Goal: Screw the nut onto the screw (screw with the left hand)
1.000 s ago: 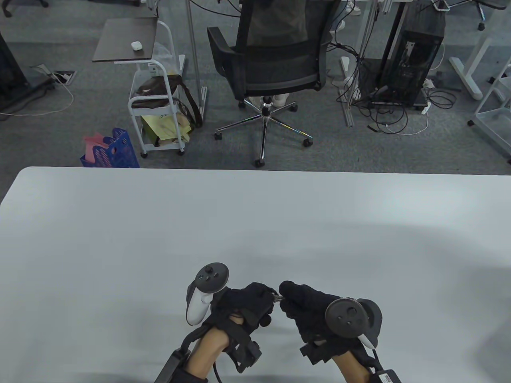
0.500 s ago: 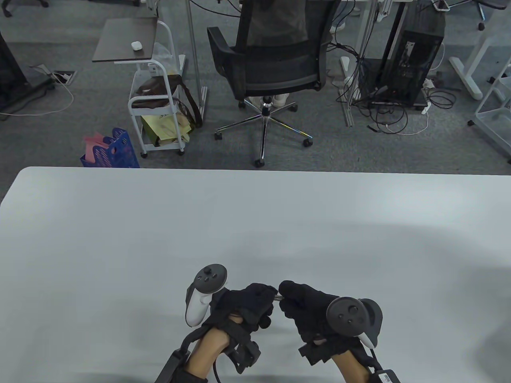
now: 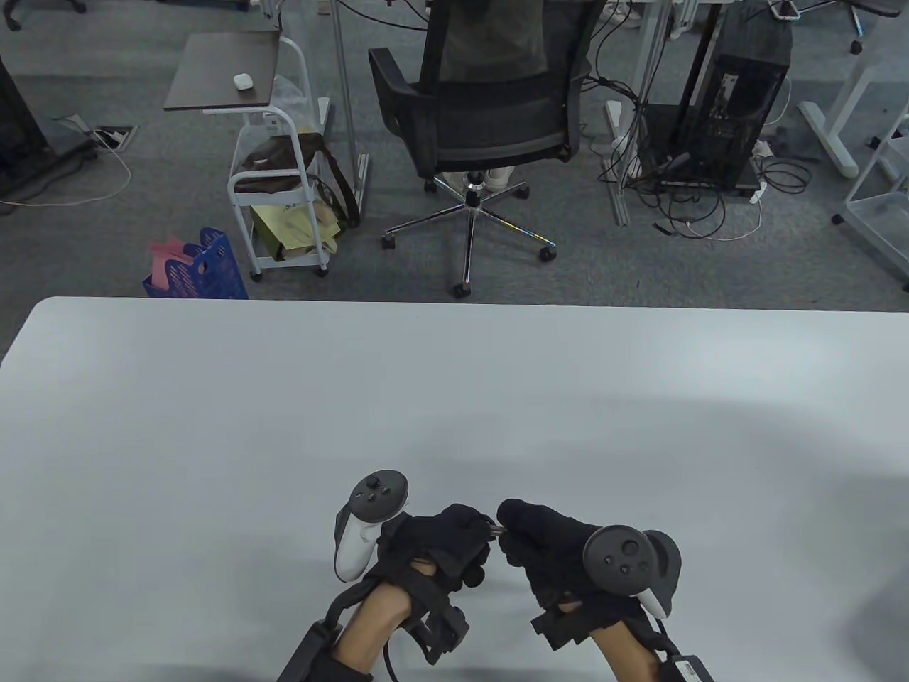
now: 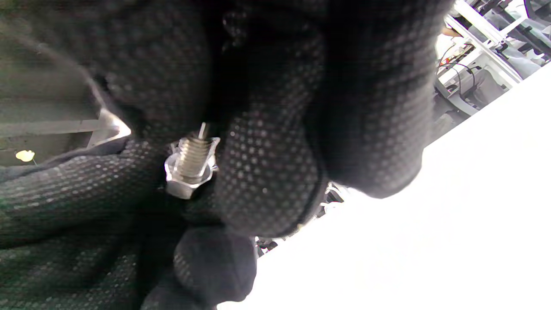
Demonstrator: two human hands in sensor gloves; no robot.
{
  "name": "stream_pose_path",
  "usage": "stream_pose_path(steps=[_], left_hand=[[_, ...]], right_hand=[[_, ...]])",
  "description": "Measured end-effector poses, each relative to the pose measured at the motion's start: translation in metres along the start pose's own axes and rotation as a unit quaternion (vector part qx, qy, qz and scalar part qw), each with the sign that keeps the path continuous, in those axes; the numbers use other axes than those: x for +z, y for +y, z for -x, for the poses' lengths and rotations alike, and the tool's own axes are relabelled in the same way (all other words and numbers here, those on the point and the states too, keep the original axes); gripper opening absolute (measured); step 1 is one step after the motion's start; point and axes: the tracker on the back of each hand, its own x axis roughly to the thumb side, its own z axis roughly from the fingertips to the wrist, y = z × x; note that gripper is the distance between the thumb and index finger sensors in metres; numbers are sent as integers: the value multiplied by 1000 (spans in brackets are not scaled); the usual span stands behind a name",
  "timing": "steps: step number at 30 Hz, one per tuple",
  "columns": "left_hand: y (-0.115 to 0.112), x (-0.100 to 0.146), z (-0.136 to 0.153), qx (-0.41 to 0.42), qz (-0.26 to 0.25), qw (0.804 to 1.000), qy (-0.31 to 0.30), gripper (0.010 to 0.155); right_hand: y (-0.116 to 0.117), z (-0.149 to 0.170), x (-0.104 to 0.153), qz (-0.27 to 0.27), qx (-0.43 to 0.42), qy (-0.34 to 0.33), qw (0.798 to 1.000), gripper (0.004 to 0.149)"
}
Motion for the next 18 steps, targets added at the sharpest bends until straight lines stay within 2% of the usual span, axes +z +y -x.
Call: stream_pose_path(steps=[3, 6, 11, 14, 16, 18], left_hand=[[2, -1, 5, 19, -18, 1000, 3, 65], [4, 0, 3, 3, -46, 999, 6, 57], [4, -2, 1, 3, 2, 1000, 5, 56], [5, 0, 3, 8, -15, 1000, 7, 69], [6, 0, 3, -3, -34, 999, 13, 63], [4, -1, 1, -11, -24, 1000, 15, 56]], right_hand=[[1, 0, 0, -5, 5, -2, 1000, 42], [3, 0, 0, -9, 2, 0, 1000, 42], [4, 0, 1, -12, 4, -1, 1000, 42], [3, 2, 0, -8, 4, 5, 1000, 42], [3, 4, 0, -7, -1, 8, 1000, 42], [3, 4, 0, -7, -11, 13, 1000, 42]])
